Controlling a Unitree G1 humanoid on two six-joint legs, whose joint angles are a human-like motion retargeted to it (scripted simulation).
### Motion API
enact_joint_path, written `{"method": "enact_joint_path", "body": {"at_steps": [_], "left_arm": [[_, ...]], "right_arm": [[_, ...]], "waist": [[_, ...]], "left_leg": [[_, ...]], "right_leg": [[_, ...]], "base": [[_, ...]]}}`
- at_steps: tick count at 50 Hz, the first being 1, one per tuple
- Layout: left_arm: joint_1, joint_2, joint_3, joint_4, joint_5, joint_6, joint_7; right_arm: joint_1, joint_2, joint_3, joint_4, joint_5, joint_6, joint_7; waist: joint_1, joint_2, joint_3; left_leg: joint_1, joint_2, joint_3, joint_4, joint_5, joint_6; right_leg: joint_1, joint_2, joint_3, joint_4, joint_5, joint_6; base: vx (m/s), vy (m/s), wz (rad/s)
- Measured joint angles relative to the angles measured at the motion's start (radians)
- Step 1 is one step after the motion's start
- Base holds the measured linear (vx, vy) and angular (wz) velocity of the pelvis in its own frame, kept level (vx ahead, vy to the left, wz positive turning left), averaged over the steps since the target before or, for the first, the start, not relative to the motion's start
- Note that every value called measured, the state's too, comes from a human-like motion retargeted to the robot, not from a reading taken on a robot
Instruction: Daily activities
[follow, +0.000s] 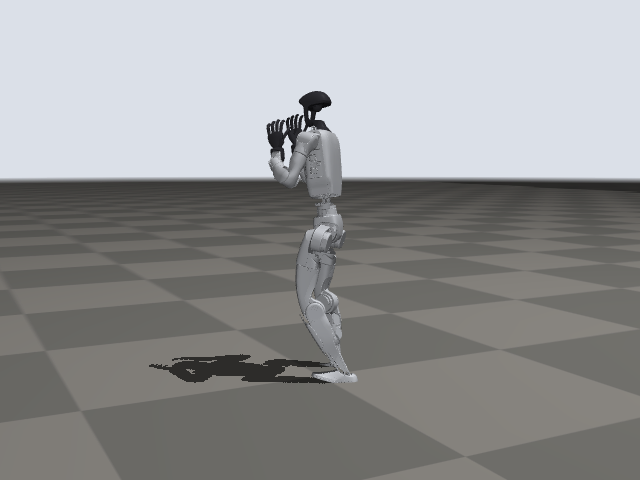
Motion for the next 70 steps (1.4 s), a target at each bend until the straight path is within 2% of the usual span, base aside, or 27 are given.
{"method": "enact_joint_path", "body": {"at_steps": [17,45,70], "left_arm": [[0.000,0.073,0.001,-0.010,-0.052,-0.045,-0.055],[-0.027,0.111,-0.024,0.015,-0.156,-0.046,-0.211],[-0.032,0.175,-0.018,0.034,-0.163,-0.024,-0.278]], "right_arm": [[0.090,0.063,-0.030,0.023,0.101,-0.011,-0.027],[0.097,0.019,-0.035,0.043,0.137,0.033,-0.002],[0.016,-0.034,-0.027,0.083,-0.052,0.064,-0.036]], "waist": [[-0.062,-0.025,-0.024],[-0.129,-0.083,-0.027],[-0.146,-0.106,-0.028]], "left_leg": [[0.021,-0.008,0.004,-0.040,0.001,0.006],[0.056,-0.037,0.036,-0.093,0.029,0.021],[0.094,-0.056,0.064,-0.085,0.040,0.034]], "right_leg": [[0.002,0.004,0.005,-0.007,0.009,0.003],[0.001,-0.008,0.047,-0.021,0.051,0.021],[-0.006,-0.025,0.090,0.036,0.040,0.025]], "base": [[0.00,0.00,0.00],[0.00,0.00,0.00],[0.00,0.00,0.00]]}}
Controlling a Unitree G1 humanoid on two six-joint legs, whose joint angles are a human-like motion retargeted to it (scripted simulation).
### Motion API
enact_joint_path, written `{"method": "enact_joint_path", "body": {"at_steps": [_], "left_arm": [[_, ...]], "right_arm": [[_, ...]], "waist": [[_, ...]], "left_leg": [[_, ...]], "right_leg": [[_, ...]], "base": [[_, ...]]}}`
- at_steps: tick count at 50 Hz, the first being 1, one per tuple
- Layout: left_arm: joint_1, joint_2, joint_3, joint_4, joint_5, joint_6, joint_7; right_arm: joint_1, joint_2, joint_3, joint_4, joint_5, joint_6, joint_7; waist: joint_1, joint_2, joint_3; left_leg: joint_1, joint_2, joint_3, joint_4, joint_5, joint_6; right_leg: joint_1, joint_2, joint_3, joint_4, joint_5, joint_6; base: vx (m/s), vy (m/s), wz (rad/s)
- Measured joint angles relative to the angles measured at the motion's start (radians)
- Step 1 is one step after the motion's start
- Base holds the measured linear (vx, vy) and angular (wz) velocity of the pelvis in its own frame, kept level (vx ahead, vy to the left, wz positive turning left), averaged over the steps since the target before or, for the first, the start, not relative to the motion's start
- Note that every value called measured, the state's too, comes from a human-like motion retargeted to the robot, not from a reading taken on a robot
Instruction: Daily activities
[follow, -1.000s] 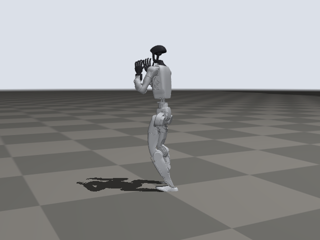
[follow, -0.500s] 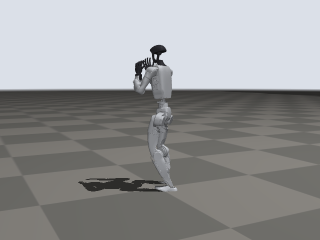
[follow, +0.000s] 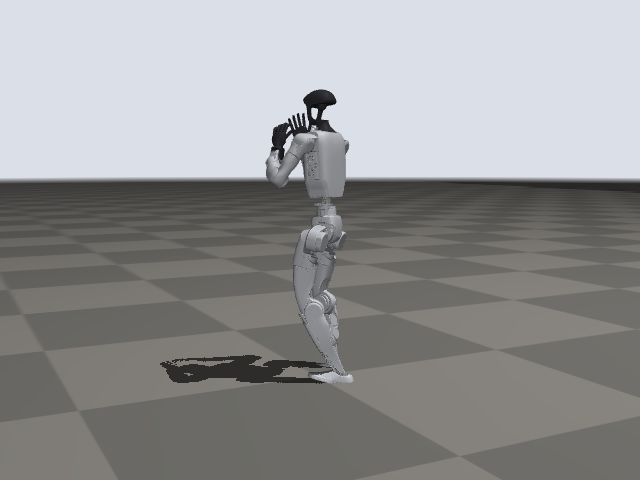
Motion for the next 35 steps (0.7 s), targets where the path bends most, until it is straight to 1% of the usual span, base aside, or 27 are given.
{"method": "enact_joint_path", "body": {"at_steps": [18,28,35], "left_arm": [[-0.024,0.063,-0.021,0.029,0.039,0.023,-0.102],[-0.018,0.074,-0.016,0.044,0.103,0.054,-0.156],[-0.016,0.082,-0.008,0.055,0.143,0.080,-0.181]], "right_arm": [[-0.082,-0.056,0.031,0.011,-0.172,0.059,0.017],[-0.139,-0.091,0.024,-0.016,-0.298,0.094,0.023],[-0.171,-0.116,0.030,-0.025,-0.330,0.122,0.057]], "waist": [[-0.007,-0.020,0.002],[-0.001,-0.037,0.005],[0.001,-0.053,0.005]], "left_leg": [[0.044,-0.011,0.008,-0.007,0.017,0.005],[0.056,-0.021,0.014,-0.020,0.032,0.010],[0.051,-0.027,0.013,-0.028,0.044,0.014]], "right_leg": [[0.027,0.003,0.031,-0.004,0.016,0.022],[0.026,0.004,0.047,-0.007,0.034,0.041],[0.013,0.003,0.053,-0.008,0.047,0.052]], "base": [[0.00,0.00,0.00],[0.00,0.00,0.00],[0.00,0.00,0.00]]}}
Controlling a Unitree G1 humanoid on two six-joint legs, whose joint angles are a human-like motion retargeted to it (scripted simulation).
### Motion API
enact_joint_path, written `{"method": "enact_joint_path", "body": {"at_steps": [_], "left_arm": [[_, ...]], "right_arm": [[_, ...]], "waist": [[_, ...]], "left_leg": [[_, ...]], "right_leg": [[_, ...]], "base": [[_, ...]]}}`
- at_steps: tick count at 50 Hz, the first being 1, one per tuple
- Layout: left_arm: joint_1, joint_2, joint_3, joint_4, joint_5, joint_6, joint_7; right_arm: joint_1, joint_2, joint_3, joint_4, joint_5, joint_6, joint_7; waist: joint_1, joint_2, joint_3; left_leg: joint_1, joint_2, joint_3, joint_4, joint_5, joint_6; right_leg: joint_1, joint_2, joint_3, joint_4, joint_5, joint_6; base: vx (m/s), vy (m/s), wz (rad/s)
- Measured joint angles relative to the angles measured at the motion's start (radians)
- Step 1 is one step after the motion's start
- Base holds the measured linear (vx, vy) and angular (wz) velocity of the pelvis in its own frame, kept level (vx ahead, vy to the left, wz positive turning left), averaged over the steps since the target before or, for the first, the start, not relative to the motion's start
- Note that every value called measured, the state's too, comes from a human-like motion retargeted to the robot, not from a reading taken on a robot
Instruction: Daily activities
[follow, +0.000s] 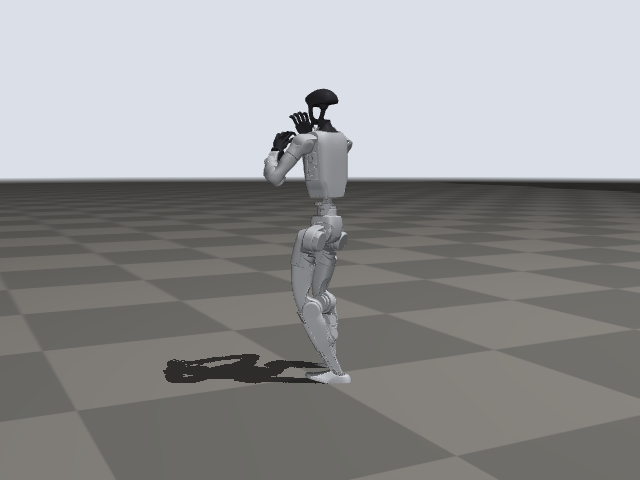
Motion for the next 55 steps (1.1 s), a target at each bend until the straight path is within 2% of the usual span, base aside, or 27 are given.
{"method": "enact_joint_path", "body": {"at_steps": [15,28,34,43,55], "left_arm": [[0.000,-0.012,0.026,0.018,-0.025,0.036,-0.026],[0.010,-0.018,0.044,0.034,-0.097,0.045,-0.021],[0.027,-0.020,0.040,0.041,-0.142,0.047,-0.017],[0.054,-0.049,-0.002,0.028,-0.249,0.042,-0.052],[0.052,-0.141,-0.102,-0.014,-0.424,0.043,-0.187]], "right_arm": [[-0.025,0.002,0.004,-0.013,0.092,0.028,0.085],[-0.055,-0.001,0.031,-0.014,0.199,0.016,0.118],[-0.068,-0.036,0.013,-0.039,0.263,0.010,0.144],[0.038,-0.197,-0.115,-0.087,0.384,0.010,0.214],[0.158,-0.268,-0.122,-0.065,0.644,0.071,0.464]], "waist": [[0.008,-0.036,0.013],[0.009,-0.051,0.033],[-0.002,-0.033,0.045],[-0.021,0.015,0.069],[-0.022,0.094,0.110]], "left_leg": [[-0.015,-0.010,0.004,-0.023,0.025,0.007],[0.005,-0.019,0.023,-0.057,0.044,0.007],[0.024,-0.024,0.032,-0.067,0.046,0.011],[0.048,-0.025,0.050,-0.063,0.042,0.024],[0.056,-0.017,0.087,-0.020,0.027,0.042]], "right_leg": [[-0.028,0.003,0.012,-0.009,0.035,0.024],[-0.031,0.007,0.026,-0.021,0.059,0.048],[-0.025,0.008,0.035,-0.015,0.058,0.054],[-0.010,0.014,0.052,-0.020,0.059,0.062],[0.003,0.028,0.088,-0.037,0.074,0.065]], "base": [[0.00,0.00,0.00],[0.00,0.00,0.00],[0.00,0.00,0.00],[0.01,0.01,-0.08],[0.01,0.05,-0.21]]}}
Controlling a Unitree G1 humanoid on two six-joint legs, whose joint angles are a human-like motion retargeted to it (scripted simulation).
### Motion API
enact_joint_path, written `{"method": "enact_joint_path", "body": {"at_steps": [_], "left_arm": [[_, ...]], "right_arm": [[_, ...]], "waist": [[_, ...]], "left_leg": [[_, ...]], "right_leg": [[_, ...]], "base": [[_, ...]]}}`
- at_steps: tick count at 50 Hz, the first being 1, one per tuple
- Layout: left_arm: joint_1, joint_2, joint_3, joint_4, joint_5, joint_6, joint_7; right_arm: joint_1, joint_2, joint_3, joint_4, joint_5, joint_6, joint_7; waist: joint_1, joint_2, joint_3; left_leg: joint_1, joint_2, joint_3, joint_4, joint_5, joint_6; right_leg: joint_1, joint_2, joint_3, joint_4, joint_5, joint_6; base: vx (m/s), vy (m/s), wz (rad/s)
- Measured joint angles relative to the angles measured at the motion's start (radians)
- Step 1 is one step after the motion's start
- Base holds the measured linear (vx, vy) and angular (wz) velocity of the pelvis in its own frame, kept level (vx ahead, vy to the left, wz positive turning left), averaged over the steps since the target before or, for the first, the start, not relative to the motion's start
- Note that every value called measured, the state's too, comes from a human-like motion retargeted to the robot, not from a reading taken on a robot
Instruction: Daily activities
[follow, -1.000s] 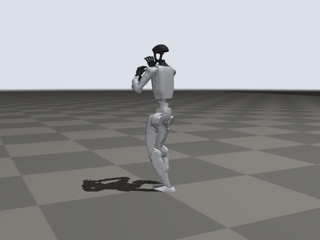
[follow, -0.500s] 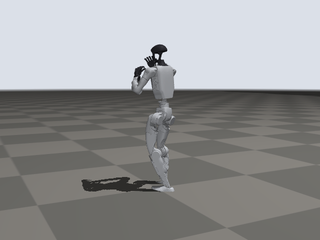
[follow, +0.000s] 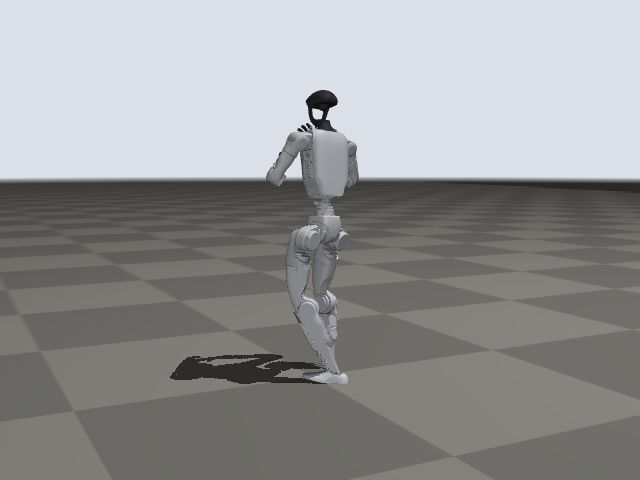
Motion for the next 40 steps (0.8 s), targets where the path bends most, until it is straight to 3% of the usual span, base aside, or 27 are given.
{"method": "enact_joint_path", "body": {"at_steps": [11,20,30,40], "left_arm": [[-0.043,-0.058,-0.052,-0.022,-0.140,0.008,-0.117],[-0.079,-0.067,-0.091,-0.039,-0.244,0.007,-0.192],[-0.095,-0.063,-0.139,-0.044,-0.337,0.006,-0.276],[-0.073,-0.077,-0.195,-0.021,-0.435,0.010,-0.346]], "right_arm": [[0.001,-0.031,0.052,0.002,0.229,0.101,0.296],[-0.027,-0.096,0.122,0.009,0.358,0.180,0.475],[-0.089,-0.202,0.212,0.003,0.427,0.262,0.631],[-0.174,-0.310,0.221,-0.013,0.487,0.283,0.711]], "waist": [[-0.007,0.050,0.040],[-0.028,0.052,0.067],[-0.054,0.034,0.096],[-0.080,0.016,0.108]], "left_leg": [[-0.013,0.000,0.035,0.025,-0.011,0.016],[-0.026,-0.003,0.058,0.034,-0.024,0.030],[-0.043,0.006,0.088,0.059,-0.039,0.043],[-0.058,0.023,0.118,0.082,-0.042,0.047]], "right_leg": [[-0.020,0.013,0.052,-0.012,0.023,0.006],[-0.044,0.029,0.096,-0.016,0.040,0.006],[-0.067,0.052,0.143,-0.019,0.060,0.006],[-0.082,0.080,0.179,-0.034,0.087,0.006]], "base": [[0.00,0.06,-0.26],[-0.01,0.06,-0.26],[-0.01,0.05,-0.25],[0.00,0.02,-0.23]]}}
